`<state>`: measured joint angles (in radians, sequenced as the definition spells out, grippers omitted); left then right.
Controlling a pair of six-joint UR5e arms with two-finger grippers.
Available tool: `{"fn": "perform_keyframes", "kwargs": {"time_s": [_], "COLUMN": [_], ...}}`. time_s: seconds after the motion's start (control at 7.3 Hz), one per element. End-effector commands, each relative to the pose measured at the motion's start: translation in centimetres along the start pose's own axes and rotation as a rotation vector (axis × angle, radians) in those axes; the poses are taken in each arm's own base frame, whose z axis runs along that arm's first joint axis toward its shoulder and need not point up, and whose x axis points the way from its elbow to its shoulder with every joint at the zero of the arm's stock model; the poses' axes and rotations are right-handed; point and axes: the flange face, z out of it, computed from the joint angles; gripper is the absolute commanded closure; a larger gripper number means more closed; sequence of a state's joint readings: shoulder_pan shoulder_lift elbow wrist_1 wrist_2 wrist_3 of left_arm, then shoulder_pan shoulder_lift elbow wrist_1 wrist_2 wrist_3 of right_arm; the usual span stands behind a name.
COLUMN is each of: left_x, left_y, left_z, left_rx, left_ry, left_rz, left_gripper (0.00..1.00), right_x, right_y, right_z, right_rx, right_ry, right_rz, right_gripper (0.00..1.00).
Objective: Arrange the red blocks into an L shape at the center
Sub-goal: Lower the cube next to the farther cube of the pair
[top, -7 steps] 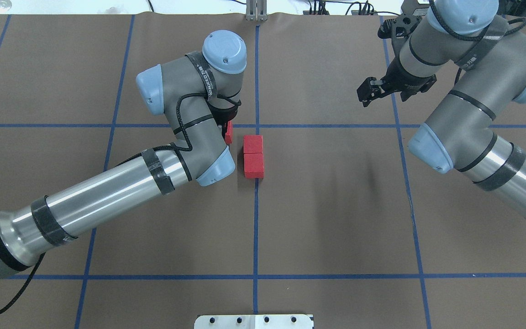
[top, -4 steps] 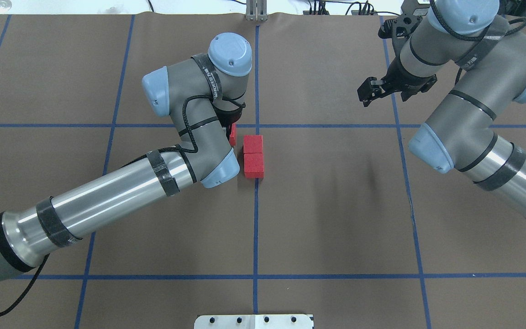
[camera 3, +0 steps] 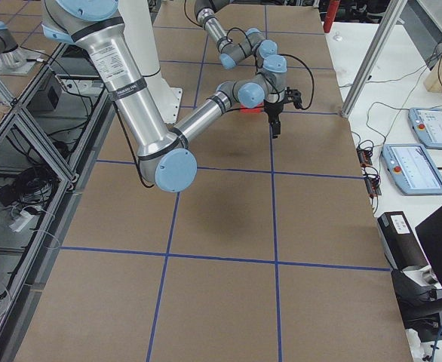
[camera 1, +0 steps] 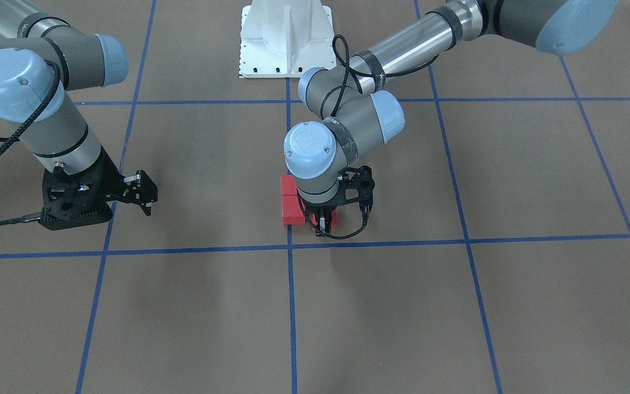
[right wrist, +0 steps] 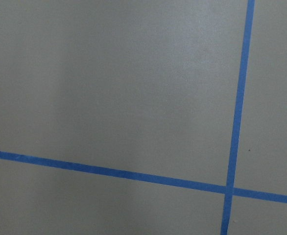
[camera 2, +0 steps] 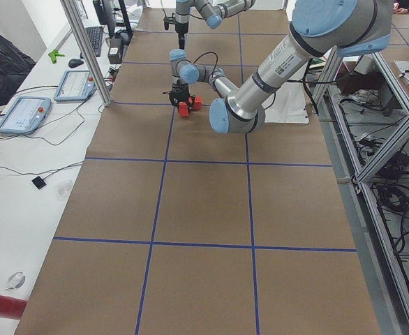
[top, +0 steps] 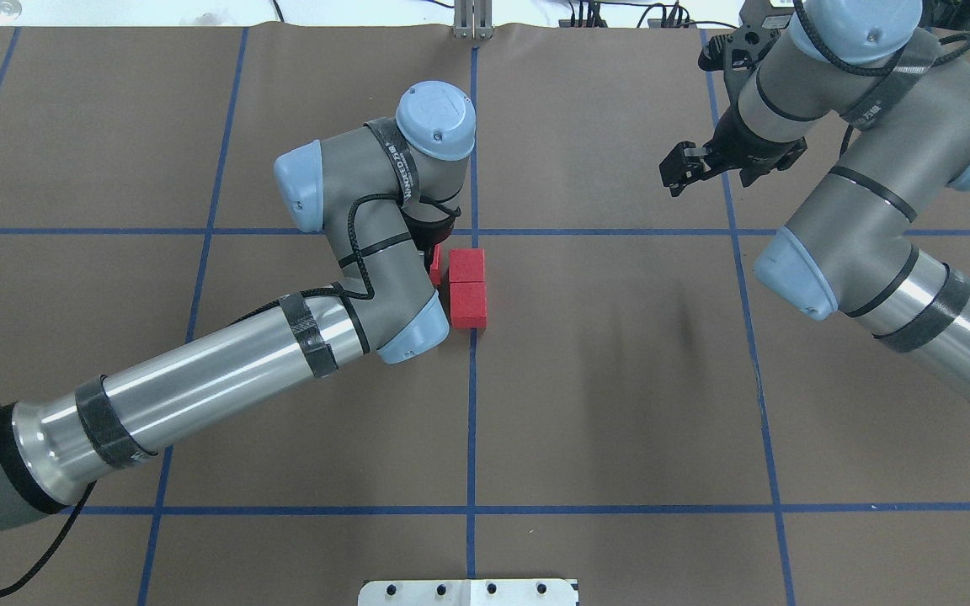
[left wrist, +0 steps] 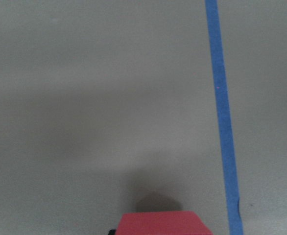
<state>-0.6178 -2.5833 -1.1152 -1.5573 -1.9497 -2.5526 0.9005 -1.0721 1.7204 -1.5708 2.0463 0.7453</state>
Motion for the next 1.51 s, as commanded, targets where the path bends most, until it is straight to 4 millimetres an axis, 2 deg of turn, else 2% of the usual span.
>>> {"fn": "perform_keyframes", "kwargs": {"time_s": [0.0,1.37], "left_x": [-0.26,-0.67], "left_y": [0.21,0.95], "left_z": [0.15,-0.61], "left_rx": [-0.001,-0.006], "left_ry": [-0.004,-0.009], "left_rz": [0.002,0.005], "left_gripper": [1.00,1.00], "right_x": [0.06,0.00], "right_y": [0.05,-0.02], "right_z": [0.03,-0.09], "right_rx": [-0.001,0.006], "right_ry": [0.001,0.003], "right_rz": [0.001,-0.001], "right_gripper": [0.01,0.01]}}
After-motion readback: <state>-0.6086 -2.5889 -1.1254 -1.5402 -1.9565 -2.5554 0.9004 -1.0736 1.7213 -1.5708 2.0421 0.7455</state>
